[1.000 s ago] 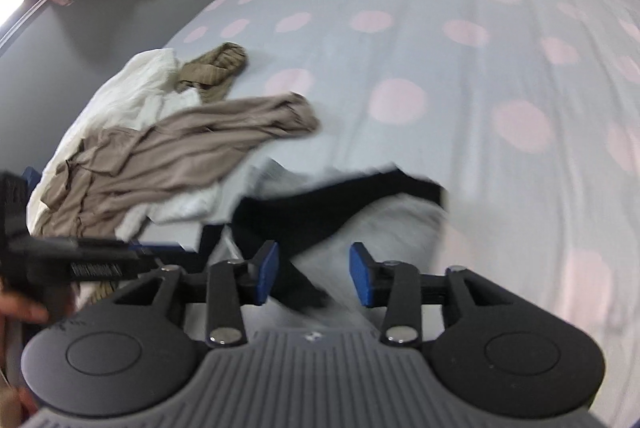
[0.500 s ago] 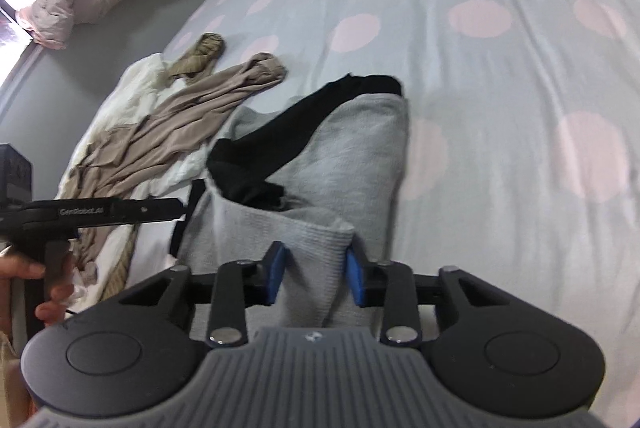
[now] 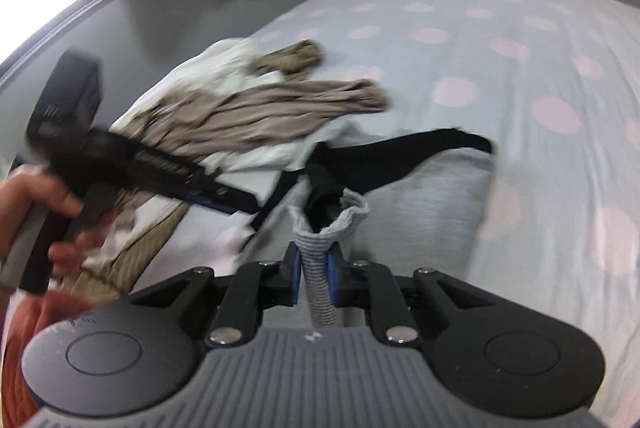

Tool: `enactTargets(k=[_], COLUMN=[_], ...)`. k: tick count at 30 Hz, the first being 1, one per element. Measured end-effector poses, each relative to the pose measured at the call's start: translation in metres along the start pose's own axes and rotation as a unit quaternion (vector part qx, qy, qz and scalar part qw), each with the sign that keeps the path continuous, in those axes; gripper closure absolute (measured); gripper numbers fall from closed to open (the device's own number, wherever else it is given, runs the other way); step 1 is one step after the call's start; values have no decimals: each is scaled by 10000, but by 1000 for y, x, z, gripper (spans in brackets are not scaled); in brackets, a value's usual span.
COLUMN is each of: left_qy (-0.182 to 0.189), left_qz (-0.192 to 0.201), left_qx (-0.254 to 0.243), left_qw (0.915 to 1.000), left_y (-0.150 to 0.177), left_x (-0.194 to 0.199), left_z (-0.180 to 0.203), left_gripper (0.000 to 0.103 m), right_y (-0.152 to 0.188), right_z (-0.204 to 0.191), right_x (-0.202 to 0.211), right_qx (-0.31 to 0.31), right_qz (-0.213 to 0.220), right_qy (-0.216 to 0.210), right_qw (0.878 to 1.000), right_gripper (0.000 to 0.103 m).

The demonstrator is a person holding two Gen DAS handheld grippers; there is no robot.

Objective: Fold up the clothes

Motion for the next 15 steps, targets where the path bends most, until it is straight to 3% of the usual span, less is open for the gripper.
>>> enactTargets(k=[9, 15], left_qy=[-42, 173], left_qz=[-119, -588], left_qx=[-49, -182], left_qw=[9999, 9980], left_y=[10, 26], left_x=[25, 9], left_z=[2, 24], left_gripper=[65, 65], right_y=[39, 53], right_z=[-42, -52], right_x=[-32, -46], right_qx=[291, 175], right_qz=[-454, -582], right_qy=[-336, -587], right_qw=[9980, 9964], right_gripper=[88, 85])
Point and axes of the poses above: each gripper's, at about its wrist camera, not at the fingertips, and x roughly against the way its jaws point, z to its right, y to its underside, the point moved 7 cm from there along -x, roughly the way its jaws point, and after that the axes turned 3 degrees about x, right-handed, at the moved point
